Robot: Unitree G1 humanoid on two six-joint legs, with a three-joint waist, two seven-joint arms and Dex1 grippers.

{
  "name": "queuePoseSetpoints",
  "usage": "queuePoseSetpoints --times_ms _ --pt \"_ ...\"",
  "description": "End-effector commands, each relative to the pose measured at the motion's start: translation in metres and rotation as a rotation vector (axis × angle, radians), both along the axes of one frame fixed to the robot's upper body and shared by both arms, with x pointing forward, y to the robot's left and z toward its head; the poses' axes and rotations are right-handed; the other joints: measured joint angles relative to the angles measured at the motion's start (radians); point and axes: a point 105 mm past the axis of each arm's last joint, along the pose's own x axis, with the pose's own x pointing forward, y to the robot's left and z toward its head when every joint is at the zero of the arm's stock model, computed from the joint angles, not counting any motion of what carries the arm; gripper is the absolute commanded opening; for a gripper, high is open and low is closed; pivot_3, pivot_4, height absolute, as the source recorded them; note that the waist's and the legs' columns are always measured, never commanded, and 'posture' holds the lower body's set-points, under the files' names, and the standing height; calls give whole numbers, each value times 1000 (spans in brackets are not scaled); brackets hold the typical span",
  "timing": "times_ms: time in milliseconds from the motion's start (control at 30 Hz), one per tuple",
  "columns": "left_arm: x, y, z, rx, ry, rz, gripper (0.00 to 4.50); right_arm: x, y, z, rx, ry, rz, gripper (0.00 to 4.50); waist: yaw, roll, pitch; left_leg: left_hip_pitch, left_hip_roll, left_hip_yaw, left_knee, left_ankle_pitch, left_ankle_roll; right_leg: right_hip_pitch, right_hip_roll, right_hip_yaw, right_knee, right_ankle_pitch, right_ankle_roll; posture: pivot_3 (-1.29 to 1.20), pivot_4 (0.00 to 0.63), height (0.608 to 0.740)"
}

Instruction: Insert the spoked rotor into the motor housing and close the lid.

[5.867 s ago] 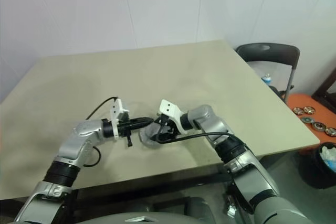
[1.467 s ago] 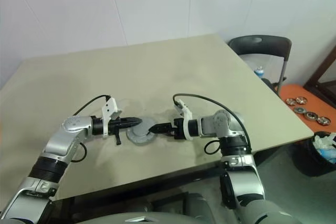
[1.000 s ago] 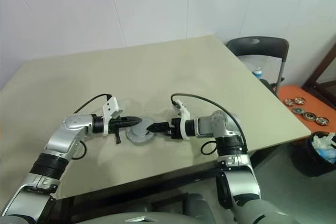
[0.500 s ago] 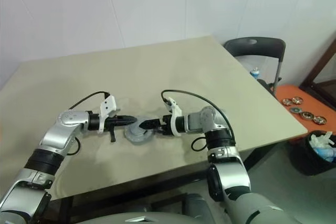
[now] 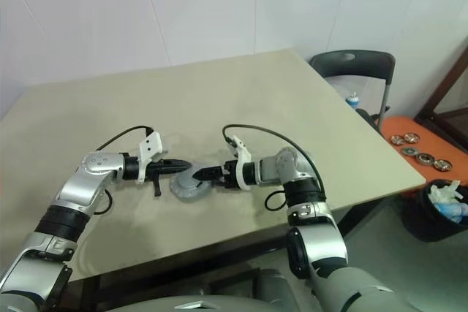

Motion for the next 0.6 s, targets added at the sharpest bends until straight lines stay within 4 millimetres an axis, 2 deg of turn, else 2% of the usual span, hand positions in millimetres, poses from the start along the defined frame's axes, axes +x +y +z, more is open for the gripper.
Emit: queuePoseSetpoints --times_ms 33,167,267,500,600 --pt "-8 5 -6 30 49 -20 0 2 11 16 78 -10 17 3886 -1 0 0 0 0 0 0 0 0 0 0 0 0 0 0 0 0 740" --pt "-11 13 -8 46 60 -11 0 2 15 16 107 12 11 3886 -11 0 0 0 0 0 -1 0 0 0 0 0 -1 0 0 0 0 740" --pt "-10 15 -8 52 56 -1 0 5 19 22 151 18 -8 3260 -13 0 0 0 0 0 -1 0 0 0 0 0 -1 0 0 0 0 740" --pt "-8 17 -8 61 53 7 0 7 30 40 245 8 6 1204 -11 1 1 -1 0 0 -1 0 0 -1 0 0 0 0 0 0 0 740" --pt "-8 16 -8 57 51 8 0 7 29 41 237 -1 11 1195 -12 2 1 -1 0 0 -1 0 0 -1 0 1 -1 0 0 0 0 740"
